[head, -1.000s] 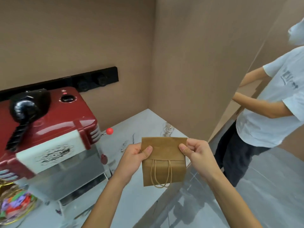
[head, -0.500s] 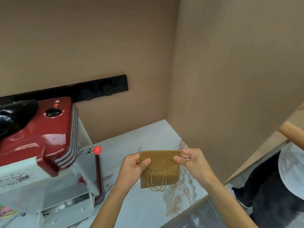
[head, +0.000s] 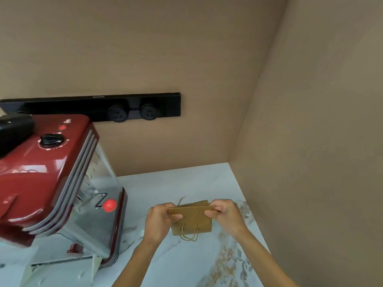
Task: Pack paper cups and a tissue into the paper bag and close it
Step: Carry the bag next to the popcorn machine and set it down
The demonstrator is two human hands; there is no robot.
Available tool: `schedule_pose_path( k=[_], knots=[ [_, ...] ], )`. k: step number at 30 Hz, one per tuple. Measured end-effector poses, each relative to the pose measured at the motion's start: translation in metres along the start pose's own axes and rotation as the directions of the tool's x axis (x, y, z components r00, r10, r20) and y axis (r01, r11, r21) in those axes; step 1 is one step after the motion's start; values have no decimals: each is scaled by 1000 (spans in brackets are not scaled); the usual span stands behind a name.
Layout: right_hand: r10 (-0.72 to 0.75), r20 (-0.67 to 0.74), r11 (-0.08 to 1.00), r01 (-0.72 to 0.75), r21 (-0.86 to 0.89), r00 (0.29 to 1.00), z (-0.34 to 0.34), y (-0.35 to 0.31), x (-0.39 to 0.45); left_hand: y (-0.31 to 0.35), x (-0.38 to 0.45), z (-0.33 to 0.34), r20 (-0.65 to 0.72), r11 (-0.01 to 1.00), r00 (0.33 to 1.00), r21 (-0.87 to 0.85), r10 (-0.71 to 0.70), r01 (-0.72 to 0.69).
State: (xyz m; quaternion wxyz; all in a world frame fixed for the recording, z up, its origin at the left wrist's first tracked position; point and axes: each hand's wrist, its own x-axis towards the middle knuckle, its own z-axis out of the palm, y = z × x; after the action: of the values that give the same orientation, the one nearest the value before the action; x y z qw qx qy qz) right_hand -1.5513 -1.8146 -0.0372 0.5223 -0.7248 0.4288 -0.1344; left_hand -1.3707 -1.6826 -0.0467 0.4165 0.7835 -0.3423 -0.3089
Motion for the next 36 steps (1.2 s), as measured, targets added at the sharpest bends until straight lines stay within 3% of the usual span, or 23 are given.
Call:
schedule_pose_path(
  k=[5,13,15,18,21,27,36],
  knots=[
    [9,118,985,12,-173,993,17,27,28,-26,5,13,-6,960,995,262,-103,101],
    [-8,296,917,125,-379,955,15,43,46,-21,-3,38,-3,774,991,624,-135,107],
    [-40,338,864,202,-461,940,13,39,49,-14,3,43,37,692,989,718,-146,75],
    [-102,471,655,416,-631,876,21,27,55,-7,13,53,100,535,988,845,-121,-20],
    [-125,573,497,551,-671,810,37,14,55,-4,20,61,161,439,982,892,-94,-104],
    [-157,530,368,547,-752,833,46,15,50,-13,22,57,196,386,980,908,-47,-163],
    [-208,516,407,553,-727,831,44,24,46,-26,16,58,164,405,986,901,7,-152]
  ],
)
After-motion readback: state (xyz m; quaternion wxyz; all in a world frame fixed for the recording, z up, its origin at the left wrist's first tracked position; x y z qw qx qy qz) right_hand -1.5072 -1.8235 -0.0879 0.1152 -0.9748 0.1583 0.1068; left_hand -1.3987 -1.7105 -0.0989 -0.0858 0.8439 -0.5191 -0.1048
